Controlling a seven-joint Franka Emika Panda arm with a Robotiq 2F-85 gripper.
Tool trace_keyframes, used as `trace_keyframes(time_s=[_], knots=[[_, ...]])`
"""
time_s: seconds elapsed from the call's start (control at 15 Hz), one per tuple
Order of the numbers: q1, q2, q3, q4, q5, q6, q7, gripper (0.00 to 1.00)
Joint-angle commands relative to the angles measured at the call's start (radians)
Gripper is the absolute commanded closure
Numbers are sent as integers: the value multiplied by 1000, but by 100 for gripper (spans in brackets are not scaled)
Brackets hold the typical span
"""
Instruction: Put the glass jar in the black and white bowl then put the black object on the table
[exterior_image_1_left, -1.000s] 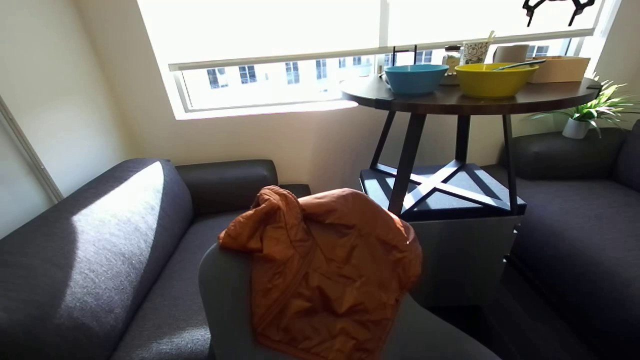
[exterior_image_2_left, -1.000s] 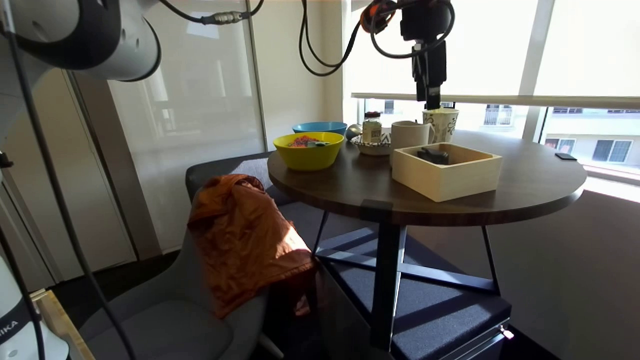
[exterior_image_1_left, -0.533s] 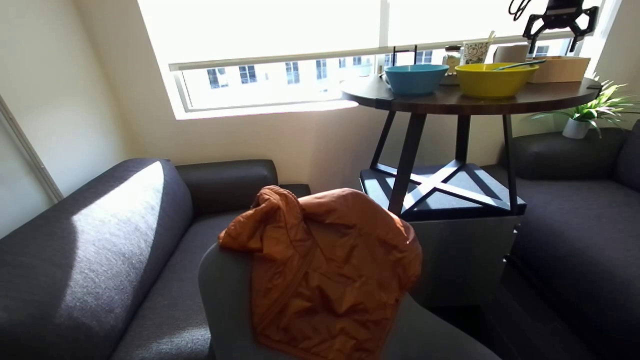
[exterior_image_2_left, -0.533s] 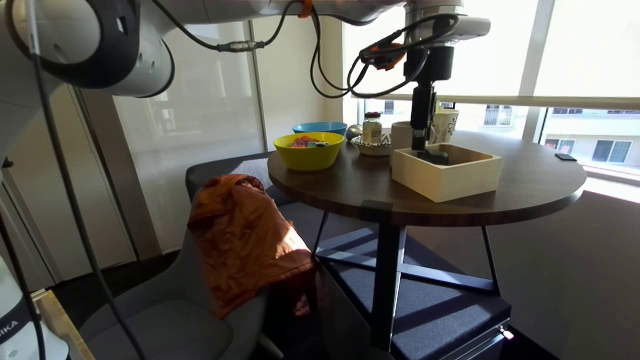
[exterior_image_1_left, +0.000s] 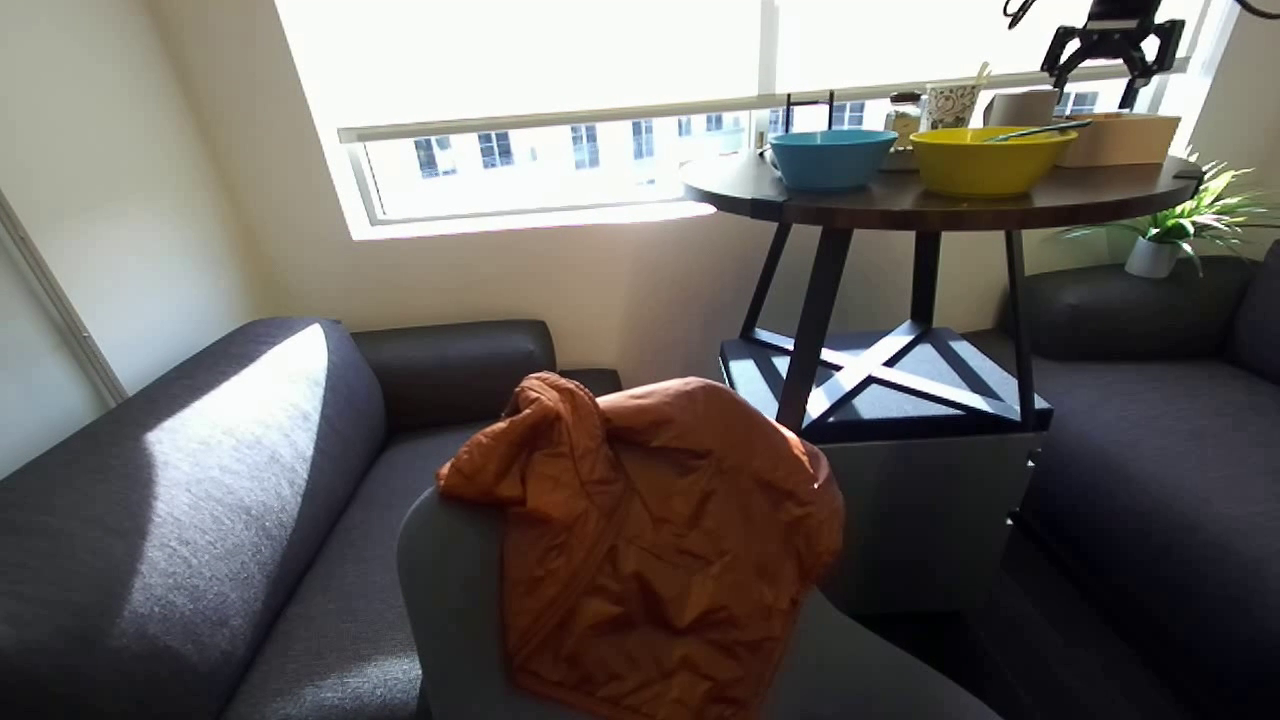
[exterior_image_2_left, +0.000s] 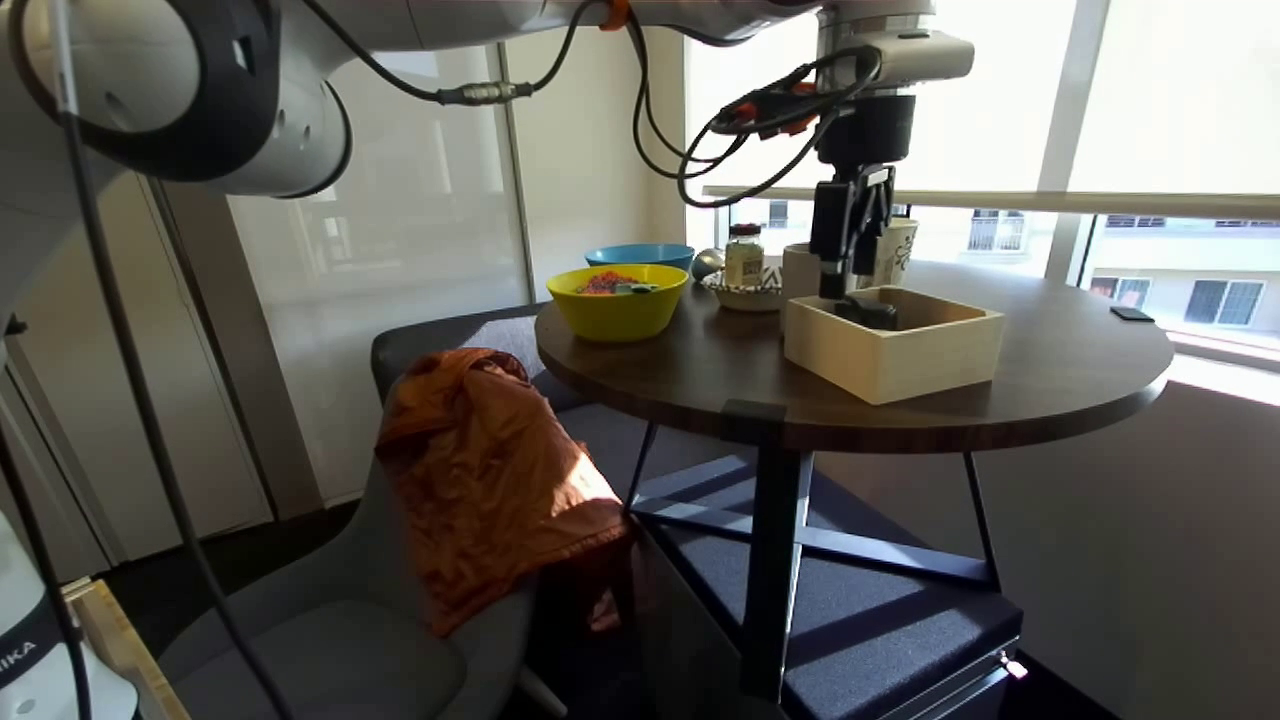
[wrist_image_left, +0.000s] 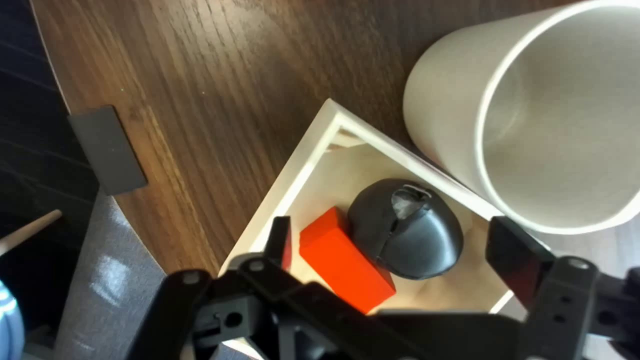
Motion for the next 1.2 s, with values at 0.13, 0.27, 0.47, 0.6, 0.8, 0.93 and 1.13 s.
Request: trace_keyframes(time_s=[0.13, 0.27, 0.47, 0.6, 0.8, 0.93, 1.13], knots=[[-8, 54, 5, 38, 20, 34, 75, 1], [-10, 69, 3, 41, 16, 34, 91, 14], [-13, 77, 4, 55, 17, 32, 116, 43], [-17, 75, 3, 59, 18, 29, 131, 58], [-33, 59, 7, 73, 25, 27, 135, 56], [-42, 56, 5, 89, 22, 29, 137, 85], [-55, 51, 7, 107, 20, 20, 136, 54]])
